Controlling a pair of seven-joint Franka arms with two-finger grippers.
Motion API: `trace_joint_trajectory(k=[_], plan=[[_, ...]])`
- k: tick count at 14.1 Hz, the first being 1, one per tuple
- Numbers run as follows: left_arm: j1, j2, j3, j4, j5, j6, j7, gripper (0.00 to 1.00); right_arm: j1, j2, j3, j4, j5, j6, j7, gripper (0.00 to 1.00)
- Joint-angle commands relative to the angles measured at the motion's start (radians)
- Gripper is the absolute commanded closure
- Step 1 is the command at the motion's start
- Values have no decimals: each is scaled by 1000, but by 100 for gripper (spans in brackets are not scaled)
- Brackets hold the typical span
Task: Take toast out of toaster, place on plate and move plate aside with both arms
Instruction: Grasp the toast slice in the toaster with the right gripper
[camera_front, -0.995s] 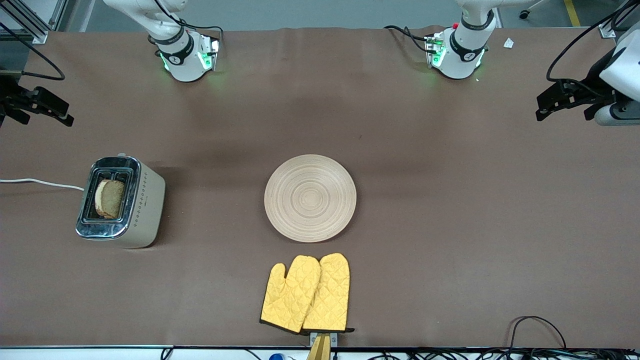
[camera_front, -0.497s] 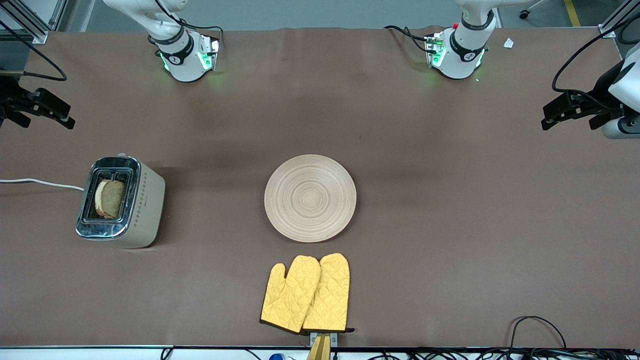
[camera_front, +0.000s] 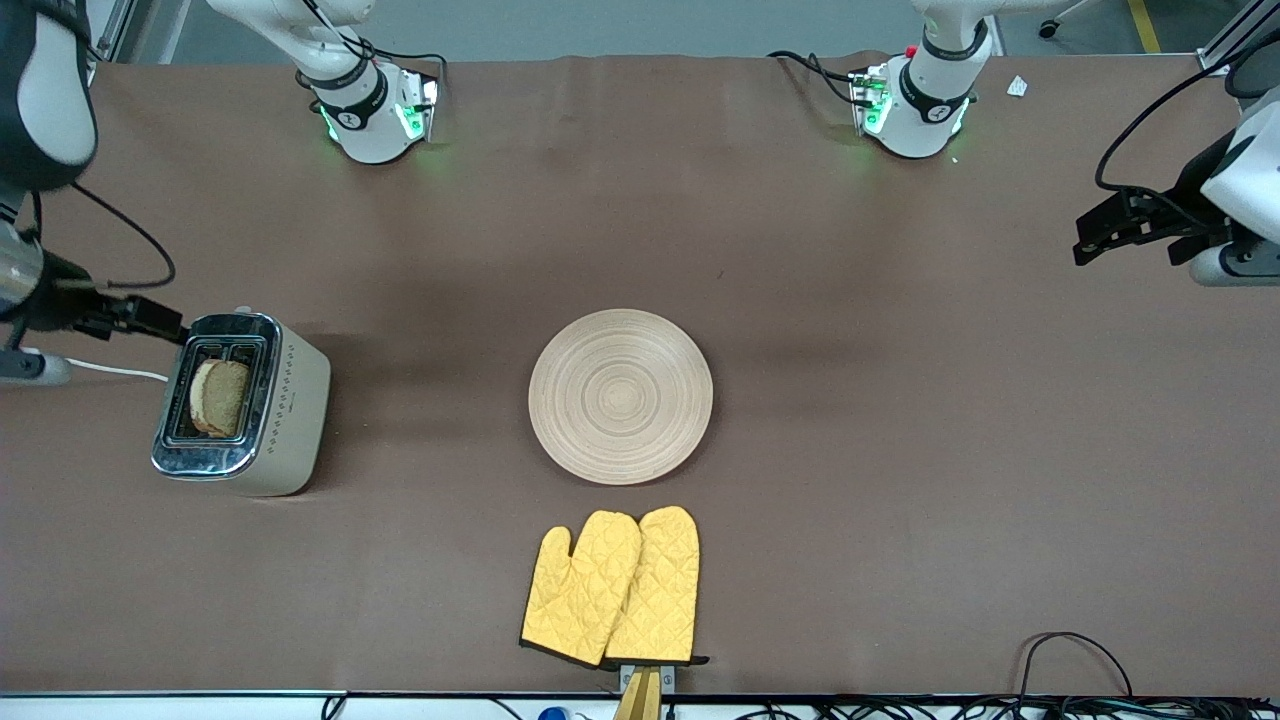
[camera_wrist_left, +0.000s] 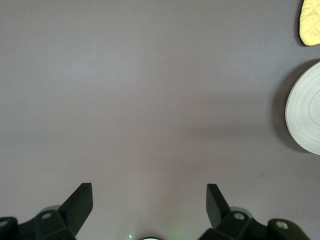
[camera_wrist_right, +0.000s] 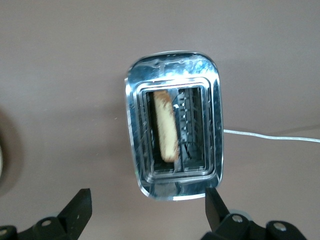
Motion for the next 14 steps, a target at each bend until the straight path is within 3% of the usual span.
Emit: trace_joint_trajectory(k=[1,5,7,12,14], plan=[[-5,59,-14,36,-28,9,6,0,-27,34,10,-69,-6,102,-19,0],[-6,112,-25,34,-114,27,4,0,-39,94,10,-120,2,206,-20,0],[-8,140,-25,33,-156,56,3,0,-40,115,10,-120,2,218,-20,7],[-8,224,-26,33,-242,98,20,0,-40,144,10,-116,0,236,-28,58],[-5,228,-28,33,-245,112,21,0,-38,144,10,-109,-5,235,-39,71]])
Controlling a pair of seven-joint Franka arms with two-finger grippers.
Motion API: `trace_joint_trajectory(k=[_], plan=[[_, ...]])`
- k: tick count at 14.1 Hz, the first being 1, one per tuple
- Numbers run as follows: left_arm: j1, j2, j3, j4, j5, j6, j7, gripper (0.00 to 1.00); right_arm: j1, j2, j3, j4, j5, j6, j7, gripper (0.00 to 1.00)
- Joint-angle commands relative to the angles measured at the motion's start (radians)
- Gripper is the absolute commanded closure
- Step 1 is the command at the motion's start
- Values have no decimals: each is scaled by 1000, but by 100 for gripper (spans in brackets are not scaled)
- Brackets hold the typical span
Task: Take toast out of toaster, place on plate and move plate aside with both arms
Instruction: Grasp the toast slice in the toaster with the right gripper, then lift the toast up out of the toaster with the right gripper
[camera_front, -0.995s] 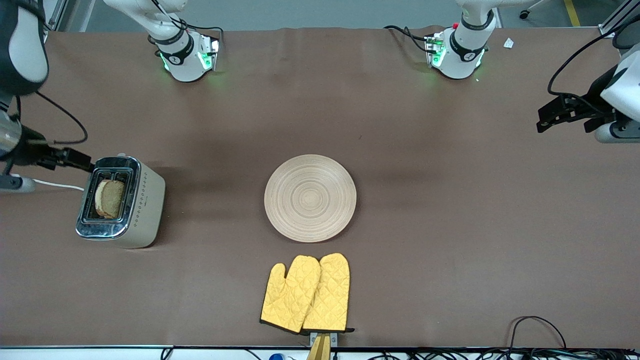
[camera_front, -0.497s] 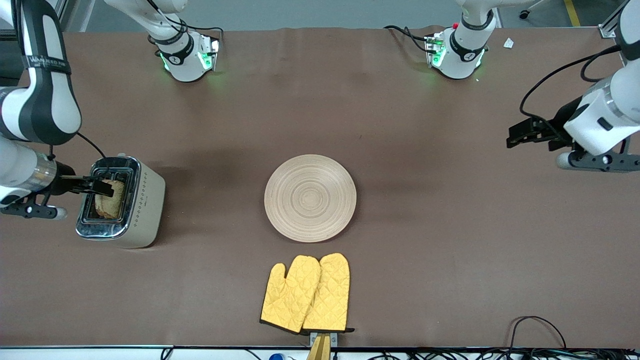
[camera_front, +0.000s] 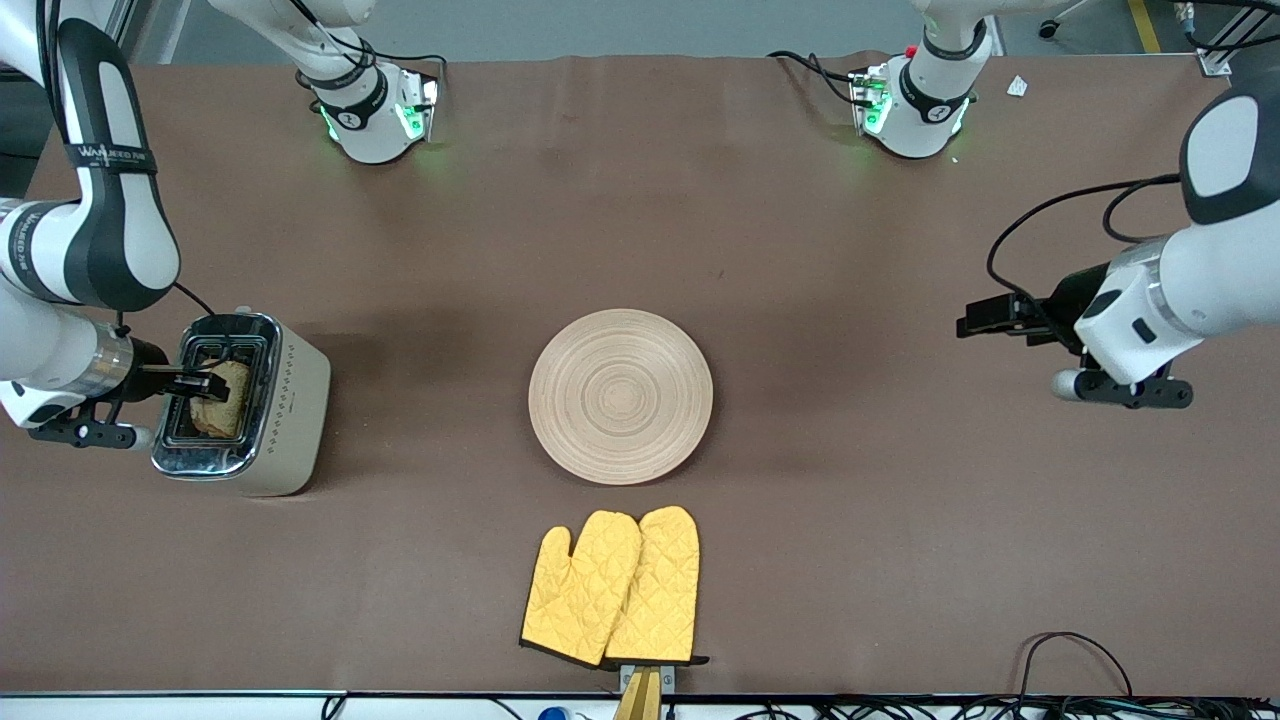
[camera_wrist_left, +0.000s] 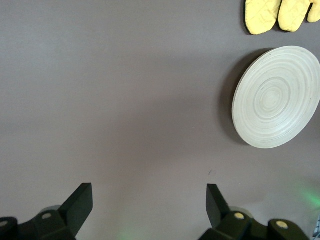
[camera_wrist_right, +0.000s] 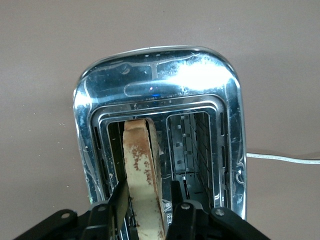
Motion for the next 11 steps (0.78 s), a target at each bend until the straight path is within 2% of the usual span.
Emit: trace_joint_trajectory(k=[1,2,5,11], plan=[[5,14,-2,30,-16,2,14,0,-11,-5,12,2,-8,2,-43,80],[7,25,-3,30,-16,19,16,0,-11,-8,12,4,-8,-4,-55,87],[1,39,-3,30,-18,47,16,0,-14,-34,10,17,-8,-34,-85,95],[15,63,-3,31,-101,70,16,0,-18,-162,12,77,-11,-218,-79,96]])
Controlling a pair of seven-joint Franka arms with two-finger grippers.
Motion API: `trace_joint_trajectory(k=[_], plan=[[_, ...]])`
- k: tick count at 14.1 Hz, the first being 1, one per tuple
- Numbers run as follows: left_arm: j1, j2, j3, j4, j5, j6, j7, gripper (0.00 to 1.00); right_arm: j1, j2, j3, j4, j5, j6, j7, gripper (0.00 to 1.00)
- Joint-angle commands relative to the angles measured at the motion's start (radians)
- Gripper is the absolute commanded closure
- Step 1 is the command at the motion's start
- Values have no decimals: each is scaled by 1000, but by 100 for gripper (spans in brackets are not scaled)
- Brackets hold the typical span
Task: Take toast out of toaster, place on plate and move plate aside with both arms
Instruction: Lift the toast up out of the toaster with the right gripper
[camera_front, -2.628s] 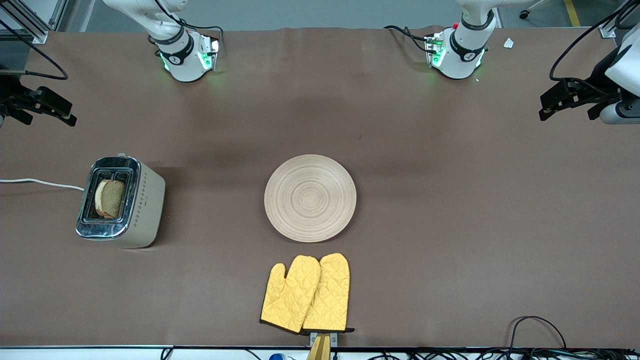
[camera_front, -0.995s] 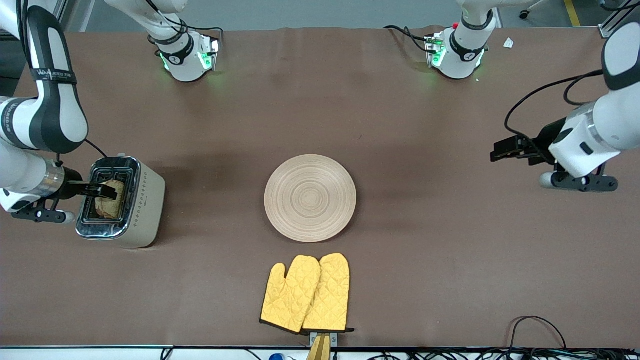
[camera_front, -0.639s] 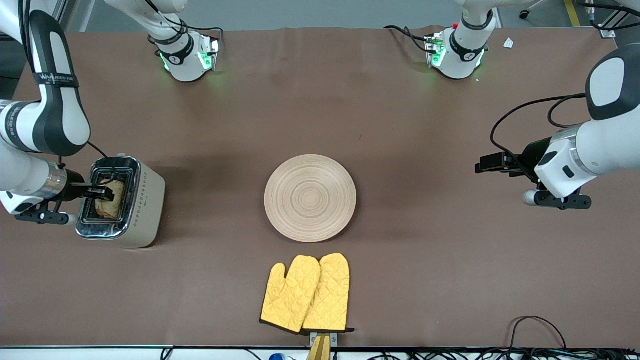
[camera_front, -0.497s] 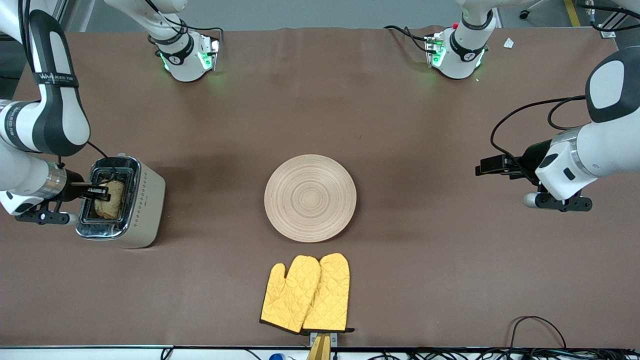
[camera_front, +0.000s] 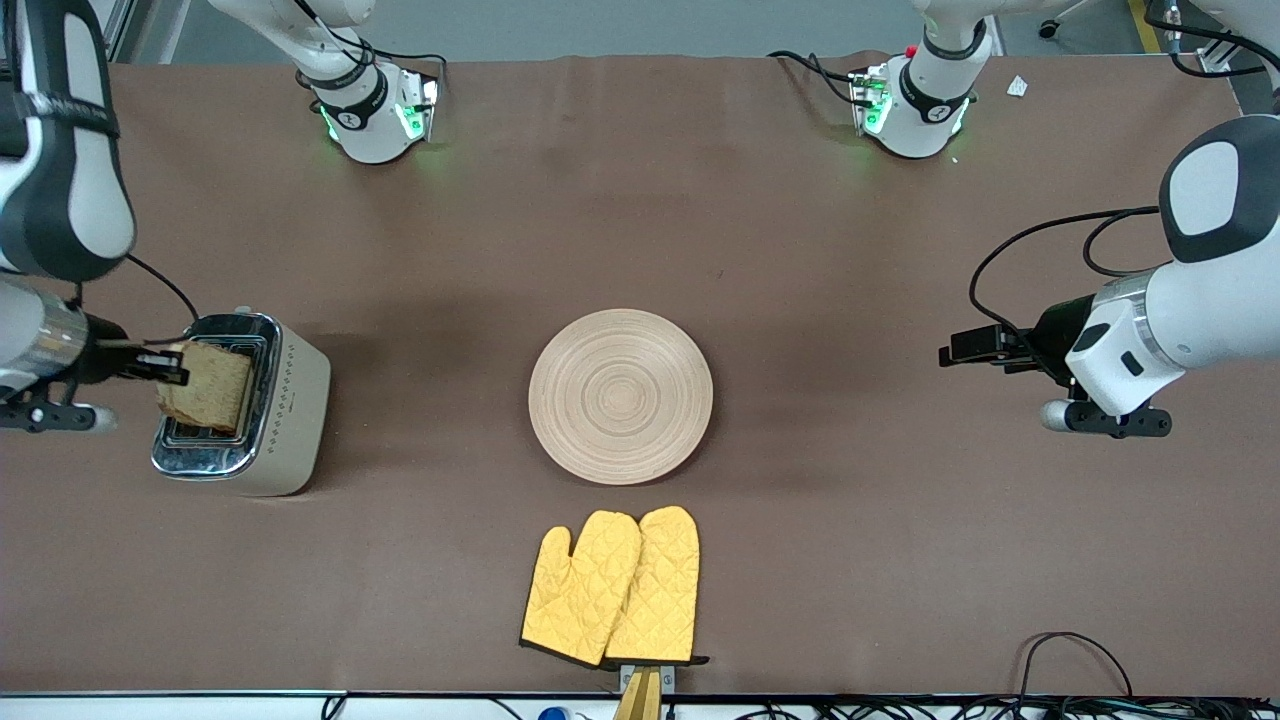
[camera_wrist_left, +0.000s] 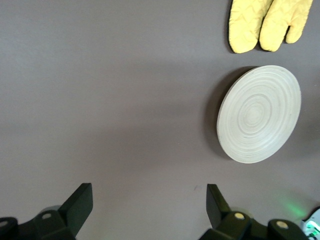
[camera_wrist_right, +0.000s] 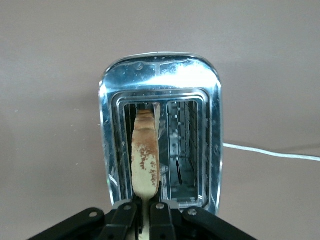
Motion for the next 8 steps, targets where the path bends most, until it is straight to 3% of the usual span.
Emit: trace_joint_trajectory(k=[1,5,8], plan=[[12,25,-1,26,-37,0,16,0,-10,-76,18,19,-14,-91,-11,96],[23,27,4,28,-70,-2,17,0,80,-77,19,138,-47,-253,13,95],[31,16,4,29,-98,-3,17,0,191,-76,22,159,-49,-284,217,95]])
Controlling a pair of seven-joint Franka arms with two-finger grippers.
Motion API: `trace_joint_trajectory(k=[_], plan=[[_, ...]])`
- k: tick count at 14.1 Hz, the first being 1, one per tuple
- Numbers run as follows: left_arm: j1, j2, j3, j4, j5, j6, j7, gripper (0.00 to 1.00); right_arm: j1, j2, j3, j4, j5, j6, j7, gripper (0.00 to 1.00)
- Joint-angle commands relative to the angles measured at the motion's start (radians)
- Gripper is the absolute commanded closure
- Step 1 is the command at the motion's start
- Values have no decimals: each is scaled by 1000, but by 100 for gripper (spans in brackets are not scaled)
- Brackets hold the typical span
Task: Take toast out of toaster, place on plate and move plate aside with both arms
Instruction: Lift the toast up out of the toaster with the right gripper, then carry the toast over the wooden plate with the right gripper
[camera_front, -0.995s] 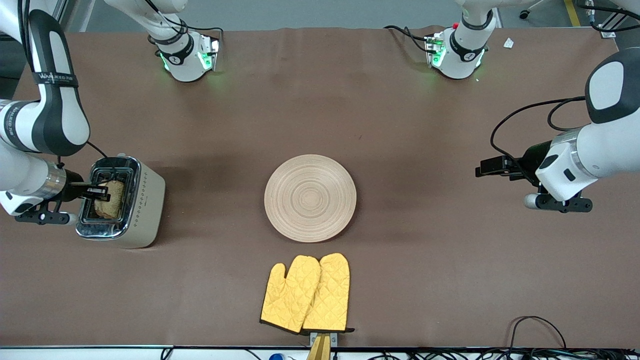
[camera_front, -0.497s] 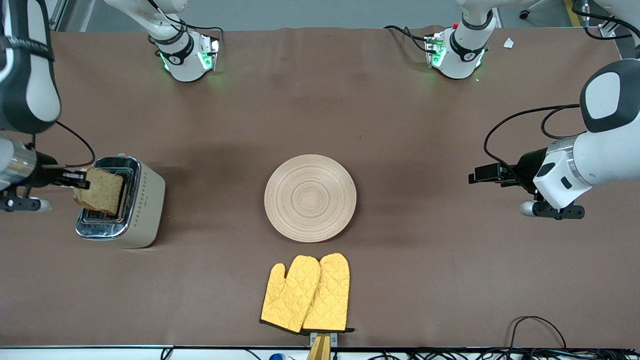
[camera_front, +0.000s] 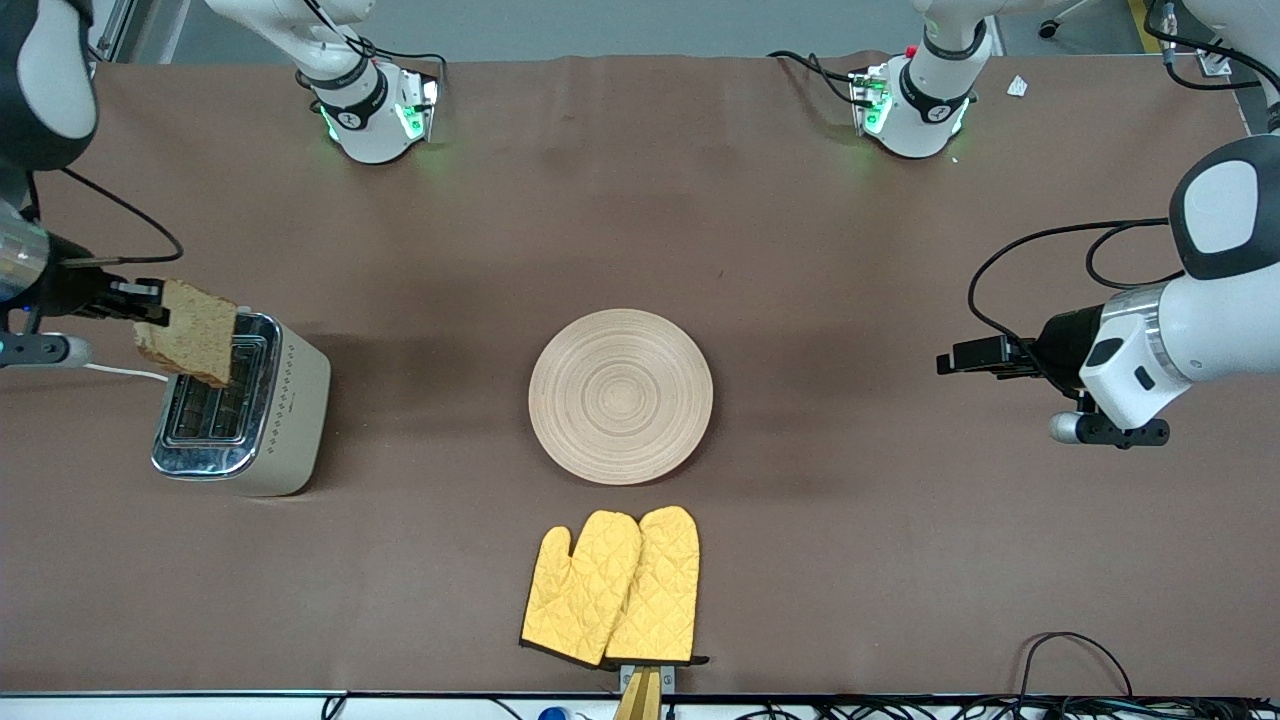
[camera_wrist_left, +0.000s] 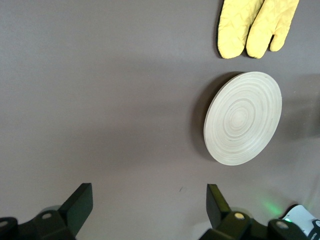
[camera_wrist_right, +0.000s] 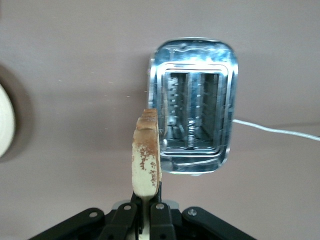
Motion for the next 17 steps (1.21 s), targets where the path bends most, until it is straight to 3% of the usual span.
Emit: trace_joint_trajectory(k=[1,4,10,17], plan=[[7,-1,2,18,-49,-9,17,0,105,10,2,14,-23,-13,170,95],[33,2,7,17,-131,-10,17,0,206,22,2,11,-11,27,257,95],[39,26,5,12,-136,-10,19,0,398,130,2,3,2,119,387,95],[41,33,2,9,-151,-48,32,0,611,334,4,9,5,412,683,95]])
